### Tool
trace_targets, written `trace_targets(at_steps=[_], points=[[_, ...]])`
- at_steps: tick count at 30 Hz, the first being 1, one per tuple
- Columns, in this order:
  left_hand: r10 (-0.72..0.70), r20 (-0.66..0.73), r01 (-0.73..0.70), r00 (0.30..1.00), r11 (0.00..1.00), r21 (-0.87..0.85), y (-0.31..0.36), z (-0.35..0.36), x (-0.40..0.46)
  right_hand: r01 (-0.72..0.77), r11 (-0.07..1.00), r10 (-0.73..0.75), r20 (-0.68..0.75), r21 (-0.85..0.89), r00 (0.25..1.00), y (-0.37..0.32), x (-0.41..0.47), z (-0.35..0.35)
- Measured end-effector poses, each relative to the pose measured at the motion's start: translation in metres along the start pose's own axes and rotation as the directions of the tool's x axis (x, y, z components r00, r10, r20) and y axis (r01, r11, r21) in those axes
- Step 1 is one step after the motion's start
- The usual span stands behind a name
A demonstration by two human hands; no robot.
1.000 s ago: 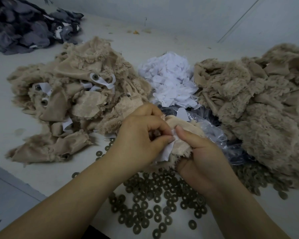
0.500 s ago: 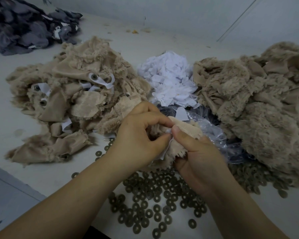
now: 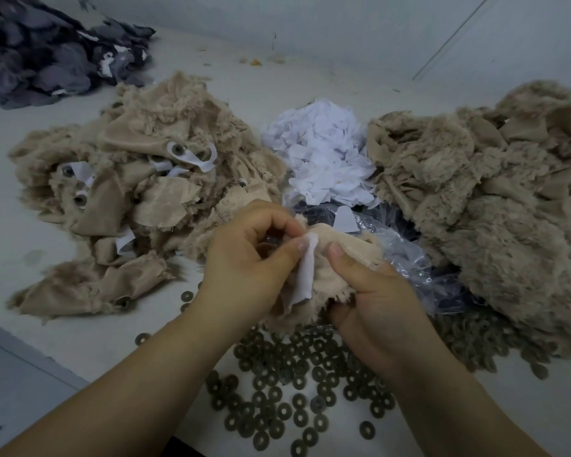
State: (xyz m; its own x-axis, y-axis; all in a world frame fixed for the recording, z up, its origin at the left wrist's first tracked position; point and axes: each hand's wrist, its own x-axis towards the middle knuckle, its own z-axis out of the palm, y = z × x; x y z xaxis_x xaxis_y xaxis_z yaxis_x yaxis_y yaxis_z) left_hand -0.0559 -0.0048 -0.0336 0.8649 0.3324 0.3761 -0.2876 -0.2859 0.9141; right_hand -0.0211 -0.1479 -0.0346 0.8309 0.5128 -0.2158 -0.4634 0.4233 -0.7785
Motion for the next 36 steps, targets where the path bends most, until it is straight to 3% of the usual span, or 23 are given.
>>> trace_targets(at_steps=[2, 9, 18, 23, 25, 28, 30, 31, 33, 34, 36], points=[[-0.129, -0.034, 0.125, 0.991, 0.986, -0.112, 0.001, 0.002, -0.001, 0.030, 0.999, -0.032, -0.030, -0.037, 0.999, 0.002, 0.001, -0.001], [-0.205, -0.106, 0.188, 0.973, 0.970, -0.152, 0.001, 0.010, 0.000, 0.055, 0.993, -0.064, -0.084, -0.101, 0.994, 0.005, 0.003, -0.002], [-0.180, -0.076, 0.183, 0.981, 0.983, 0.032, -0.002, 0.009, 0.000, 0.046, 0.987, -0.060, -0.090, -0.152, 0.994, 0.008, 0.006, -0.010], [-0.123, -0.140, 0.139, 0.982, 0.984, 0.113, -0.003, 0.001, 0.002, 0.044, 0.928, -0.034, 0.033, -0.369, 0.999, -0.011, 0.006, -0.016], [-0.090, -0.186, 0.115, 0.978, 0.985, 0.129, -0.002, -0.005, 0.003, 0.039, 0.791, -0.062, -0.017, -0.610, 0.998, -0.030, 0.007, -0.022], [-0.082, -0.215, 0.114, 0.973, 0.983, 0.143, -0.003, -0.014, 0.008, -0.043, 0.303, -0.181, -0.101, -0.952, 0.978, -0.056, 0.003, -0.032], [-0.080, -0.229, 0.114, 0.970, 0.983, 0.141, -0.003, -0.018, 0.009, -0.126, -0.027, -0.264, -0.114, -0.992, 0.958, -0.066, -0.001, -0.038], [-0.075, -0.235, 0.111, 0.969, 0.983, 0.144, -0.003, -0.019, 0.009, -0.157, -0.127, -0.276, -0.117, -0.979, 0.954, -0.068, -0.003, -0.040], [-0.067, -0.243, 0.105, 0.968, 0.983, 0.148, -0.002, -0.020, 0.008, -0.159, -0.246, -0.174, -0.117, -0.956, 0.978, -0.068, -0.007, -0.038], [-0.066, -0.246, 0.104, 0.967, 0.984, 0.146, -0.001, -0.020, 0.008, -0.146, -0.254, -0.094, -0.126, -0.956, 0.988, -0.066, -0.008, -0.035], [-0.064, -0.250, 0.102, 0.966, 0.985, 0.142, 0.000, -0.020, 0.007, -0.127, -0.173, -0.023, -0.125, -0.977, 0.992, -0.058, -0.006, -0.030]])
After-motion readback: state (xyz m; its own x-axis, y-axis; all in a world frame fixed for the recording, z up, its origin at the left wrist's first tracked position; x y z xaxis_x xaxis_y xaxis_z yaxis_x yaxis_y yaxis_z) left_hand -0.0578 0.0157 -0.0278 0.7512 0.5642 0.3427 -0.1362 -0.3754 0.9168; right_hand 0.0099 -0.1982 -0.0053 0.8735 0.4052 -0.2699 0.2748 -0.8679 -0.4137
